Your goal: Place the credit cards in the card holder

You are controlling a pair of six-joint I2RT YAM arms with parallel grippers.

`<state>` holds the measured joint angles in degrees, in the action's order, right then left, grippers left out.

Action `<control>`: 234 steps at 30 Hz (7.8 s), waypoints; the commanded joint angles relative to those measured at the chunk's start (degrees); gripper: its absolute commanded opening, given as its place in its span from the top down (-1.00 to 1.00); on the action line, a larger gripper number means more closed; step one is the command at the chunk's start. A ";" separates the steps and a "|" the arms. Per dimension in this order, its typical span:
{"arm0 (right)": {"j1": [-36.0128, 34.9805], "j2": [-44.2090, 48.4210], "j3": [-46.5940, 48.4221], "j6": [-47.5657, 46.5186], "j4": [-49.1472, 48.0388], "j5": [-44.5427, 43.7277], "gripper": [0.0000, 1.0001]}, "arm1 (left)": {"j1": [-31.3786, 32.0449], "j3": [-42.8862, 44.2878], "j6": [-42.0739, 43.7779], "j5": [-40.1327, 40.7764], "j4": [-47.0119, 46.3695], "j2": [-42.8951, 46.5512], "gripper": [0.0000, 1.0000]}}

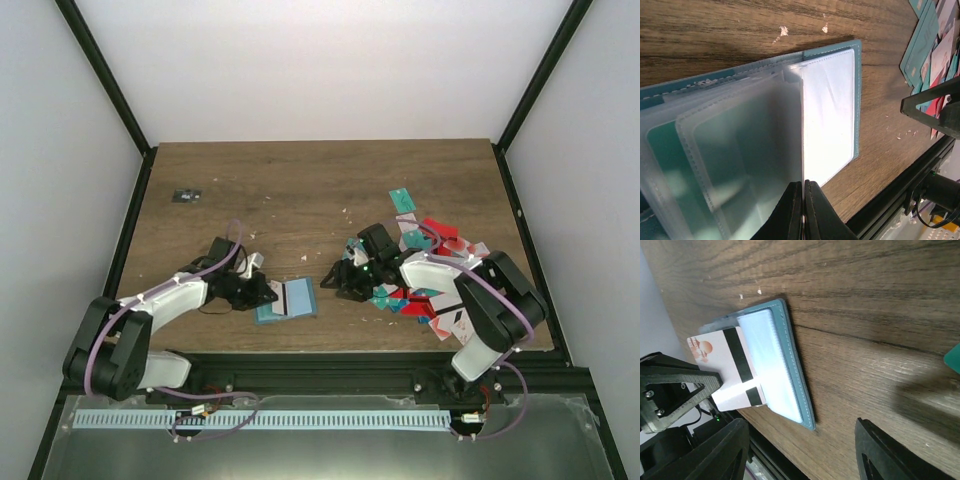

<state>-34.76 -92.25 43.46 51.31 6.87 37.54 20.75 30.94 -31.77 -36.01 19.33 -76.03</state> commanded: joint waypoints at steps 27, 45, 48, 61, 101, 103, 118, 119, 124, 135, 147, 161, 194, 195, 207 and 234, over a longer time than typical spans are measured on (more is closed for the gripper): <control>-6.94 -11.78 7.33 -2.01 0.76 -0.20 0.31 | -0.16 -0.94 -0.60 -3.10 -6.16 -3.55 0.92; -8.04 -13.62 7.37 -1.58 -0.11 0.42 0.45 | -0.18 -4.36 -3.94 -4.91 -14.50 -4.76 0.92; -8.04 -13.96 7.63 -1.60 0.05 0.45 0.49 | -0.12 -5.19 -3.68 -5.09 -15.16 -4.96 0.92; -8.04 -15.06 9.07 -2.09 1.03 0.45 0.50 | 0.08 -6.36 -3.77 -6.13 -19.03 -7.53 0.92; -8.20 -19.06 15.84 -1.15 3.62 -1.44 0.57 | 4.30 11.23 7.52 9.24 12.32 -12.85 0.06; -8.53 -20.25 16.74 -1.28 3.59 -1.18 0.58 | 4.90 12.40 7.59 10.91 13.64 -13.62 0.16; -9.09 -21.64 18.62 -1.44 2.50 0.50 0.63 | 12.02 21.07 4.28 17.10 19.78 -21.81 0.16; -9.08 -21.51 18.37 -1.44 2.25 0.51 0.63 | 12.58 22.12 3.89 17.72 20.50 -22.70 0.16; -9.09 -20.44 17.25 -1.09 1.05 0.87 0.63 | 15.30 25.76 0.97 19.59 23.33 -25.69 0.15; -9.05 -16.83 14.37 -1.38 0.20 0.12 0.63 | 17.63 28.39 -2.07 20.35 24.27 -23.75 -0.06; -7.63 -10.01 11.53 -4.02 3.78 -2.93 0.57 | 17.59 28.11 -2.05 19.14 28.62 -12.26 -0.62; -6.48 -1.40 6.96 -3.74 5.10 -4.40 0.33 | 13.58 27.05 1.23 27.51 38.70 -0.06 -0.69; -5.41 -5.03 6.16 -3.62 3.40 -1.73 0.03 | 6.71 18.09 9.53 20.95 23.18 -11.91 -0.05; -5.10 -5.12 6.19 -3.67 3.63 -1.91 0.02 | 6.78 17.94 9.35 20.25 22.68 -12.04 -0.02; -2.10 -5.35 4.02 -3.67 3.88 -2.36 0.02 | 11.24 15.96 3.69 11.95 16.76 -12.54 0.05; -1.62 -4.59 3.14 -8.85 7.12 -6.79 -0.08 | 12.45 14.77 6.01 17.66 17.08 -18.40 0.56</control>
<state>-36.82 -94.19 47.09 43.31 15.68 29.98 32.71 46.92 -26.94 -21.69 36.01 -90.74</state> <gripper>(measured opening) 0.538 0.227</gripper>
